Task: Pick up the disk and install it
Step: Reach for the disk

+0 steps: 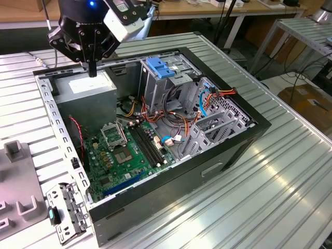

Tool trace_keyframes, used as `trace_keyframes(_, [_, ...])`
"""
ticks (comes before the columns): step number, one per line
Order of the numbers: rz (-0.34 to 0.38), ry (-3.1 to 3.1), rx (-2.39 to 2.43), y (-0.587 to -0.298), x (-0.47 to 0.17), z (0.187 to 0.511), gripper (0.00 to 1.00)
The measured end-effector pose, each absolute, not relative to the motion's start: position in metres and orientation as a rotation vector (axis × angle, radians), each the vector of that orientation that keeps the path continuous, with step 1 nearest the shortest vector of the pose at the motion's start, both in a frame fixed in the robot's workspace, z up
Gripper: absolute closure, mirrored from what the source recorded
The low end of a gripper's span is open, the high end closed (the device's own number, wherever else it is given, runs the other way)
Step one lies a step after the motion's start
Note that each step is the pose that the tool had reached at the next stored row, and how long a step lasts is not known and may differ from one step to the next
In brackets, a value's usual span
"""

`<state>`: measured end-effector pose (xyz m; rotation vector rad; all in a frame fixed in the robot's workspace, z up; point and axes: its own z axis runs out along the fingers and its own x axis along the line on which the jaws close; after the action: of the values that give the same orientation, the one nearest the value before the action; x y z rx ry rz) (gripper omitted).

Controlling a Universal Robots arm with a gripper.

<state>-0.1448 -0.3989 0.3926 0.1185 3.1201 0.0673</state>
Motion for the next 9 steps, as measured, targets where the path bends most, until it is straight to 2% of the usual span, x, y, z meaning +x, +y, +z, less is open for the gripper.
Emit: trace_keyframes(9, [0.067, 3.123, 0.119, -0.3989, -0.1502, 0.3923, 0.89])
